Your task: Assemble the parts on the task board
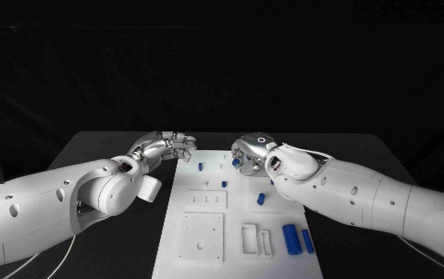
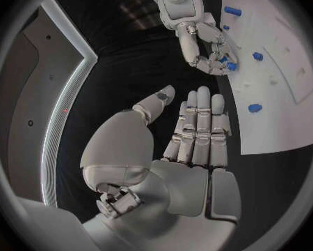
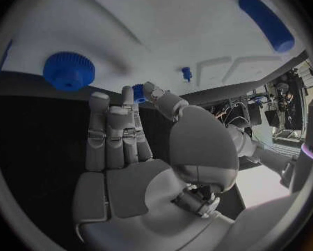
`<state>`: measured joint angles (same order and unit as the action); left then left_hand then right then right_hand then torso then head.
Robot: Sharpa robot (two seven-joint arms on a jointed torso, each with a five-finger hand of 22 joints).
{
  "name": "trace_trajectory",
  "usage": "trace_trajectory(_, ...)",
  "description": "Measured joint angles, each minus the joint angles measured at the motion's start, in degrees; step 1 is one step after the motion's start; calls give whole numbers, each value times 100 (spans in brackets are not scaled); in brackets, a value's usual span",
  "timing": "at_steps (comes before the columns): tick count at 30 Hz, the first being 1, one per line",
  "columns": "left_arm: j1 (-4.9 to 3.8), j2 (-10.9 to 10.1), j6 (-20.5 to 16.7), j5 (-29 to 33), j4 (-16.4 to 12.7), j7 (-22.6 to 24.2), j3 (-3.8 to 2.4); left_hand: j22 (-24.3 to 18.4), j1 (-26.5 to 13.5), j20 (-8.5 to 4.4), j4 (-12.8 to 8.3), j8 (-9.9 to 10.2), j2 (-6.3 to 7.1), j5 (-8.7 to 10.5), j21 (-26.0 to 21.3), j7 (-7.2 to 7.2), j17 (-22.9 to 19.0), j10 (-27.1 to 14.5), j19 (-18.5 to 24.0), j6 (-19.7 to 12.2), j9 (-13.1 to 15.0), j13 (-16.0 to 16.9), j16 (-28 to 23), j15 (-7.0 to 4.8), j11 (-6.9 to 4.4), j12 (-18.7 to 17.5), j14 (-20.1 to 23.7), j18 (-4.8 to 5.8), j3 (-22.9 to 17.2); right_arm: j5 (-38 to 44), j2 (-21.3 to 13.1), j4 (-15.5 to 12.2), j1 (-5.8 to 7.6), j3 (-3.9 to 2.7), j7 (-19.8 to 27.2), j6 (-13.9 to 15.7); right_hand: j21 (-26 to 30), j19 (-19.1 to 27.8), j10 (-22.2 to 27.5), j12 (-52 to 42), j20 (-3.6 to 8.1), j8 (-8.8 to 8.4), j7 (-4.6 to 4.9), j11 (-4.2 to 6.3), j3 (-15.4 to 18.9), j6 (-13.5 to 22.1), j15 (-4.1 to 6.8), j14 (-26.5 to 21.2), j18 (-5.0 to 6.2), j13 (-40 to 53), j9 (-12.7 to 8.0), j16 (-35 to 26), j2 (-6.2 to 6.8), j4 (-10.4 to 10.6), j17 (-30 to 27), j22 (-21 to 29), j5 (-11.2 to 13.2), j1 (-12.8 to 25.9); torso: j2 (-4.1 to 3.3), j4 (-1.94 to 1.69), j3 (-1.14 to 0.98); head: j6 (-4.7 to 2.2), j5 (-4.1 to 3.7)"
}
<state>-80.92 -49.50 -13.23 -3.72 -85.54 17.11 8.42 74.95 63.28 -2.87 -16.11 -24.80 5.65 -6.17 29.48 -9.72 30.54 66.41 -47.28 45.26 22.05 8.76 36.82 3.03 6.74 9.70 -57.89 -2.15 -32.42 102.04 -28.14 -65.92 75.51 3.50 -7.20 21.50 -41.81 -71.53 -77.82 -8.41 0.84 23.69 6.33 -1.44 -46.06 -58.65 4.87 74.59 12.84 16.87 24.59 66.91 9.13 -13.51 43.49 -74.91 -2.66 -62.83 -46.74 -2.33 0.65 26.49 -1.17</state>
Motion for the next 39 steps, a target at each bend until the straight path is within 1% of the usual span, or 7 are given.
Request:
trace_trajectory(8, -10, 41, -5, -3, -1, -5, 0, -1, 7, 0, 0, 0, -7, 0, 0, 0, 0, 0, 0, 0, 0, 0, 0, 0, 0, 0, 0, 2, 0, 193, 316, 273, 0, -1, -134, 235, -31, 1, 1, 0, -2, -1, -9, 0, -42, -8, 0, 0, 0, 107, 0, 21, 24, 28, 0, 0, 0, -25, -10, 3, -1, -36, 12)
trace_trajectory(15, -11, 119, -6, -5, 19, -6, 0, -1, 7, 0, 1, 0, -7, 0, 0, 0, 0, 0, 0, 0, 5, 0, 0, 0, 0, 0, 0, 2, 1, 304, 466, 437, -1, -5, -242, 342, -55, 2, 1, 1, -3, -5, -11, 0, -74, -8, 0, 0, -1, 158, 0, 21, 24, 60, -1, 0, 0, -25, -13, -14, 5, -49, 3)
trace_trajectory(16, -12, 123, -6, -5, 22, -7, 0, -1, 7, 1, 1, 0, -7, 0, 0, 0, 0, 0, 0, 0, 5, 0, 0, 0, 0, 0, 0, 2, 1, 314, 483, 465, -1, -6, -256, 349, -55, 2, 1, 1, -3, -6, -11, 0, -74, -8, 0, 0, 0, 163, 0, 21, 47, 60, -1, 0, 0, -47, -14, -19, 5, -49, 3)
trace_trajectory(27, -14, 171, -7, -7, 31, -8, 0, -2, 7, 1, 2, 0, -7, 0, 24, 0, 0, 0, -1, 0, 5, 0, 0, 0, 0, 0, 0, 3, 2, 409, 659, 744, -10, -11, -362, 419, -56, 11, 0, -4, -12, -17, -13, 1, -98, -8, -1, 0, 2, 234, -2, 21, 46, 84, -1, 0, 1, -61, -29, -63, 44, -59, -25)
trace_trajectory(32, -46, 169, -7, -10, 15, -9, 0, -2, 7, 1, 2, 0, -7, 0, 24, 0, 0, 0, -1, 0, 4, 0, 0, 0, 0, 0, 0, 4, 2, 431, 730, 820, -36, -11, -370, 437, -56, 11, 3, -3, -13, -14, -13, 4, -115, -8, -2, 0, 2, 237, -1, 21, 46, 102, -1, 0, 2, -61, -46, -76, 45, -68, -23)
trace_trajectory(33, -54, 168, -8, -11, 10, -9, 0, -3, 7, 1, 2, 0, -7, 0, 24, 0, 0, 0, -1, 0, 4, 0, 0, 0, 0, -4, 0, 4, 2, 433, 745, 830, -44, -11, -371, 442, -56, 11, 21, -3, -13, -14, -13, 22, -115, -7, -2, 1, 2, 243, -1, 21, 46, 102, -1, 0, 4, -61, -49, -78, 46, -68, -18)
trace_trajectory(39, -95, 159, -10, -16, -12, -11, 0, -3, 7, 1, 2, 0, -7, 0, 24, 0, 0, 0, -1, 0, 4, 0, 0, 0, 0, -22, 0, 5, 2, 441, 775, 835, -46, -22, -371, 485, -77, 12, 21, -5, -14, -13, -14, 22, -116, -7, -2, 1, 3, 270, -1, 21, 69, 102, -1, 0, 6, -83, -81, -98, 59, -66, -9)
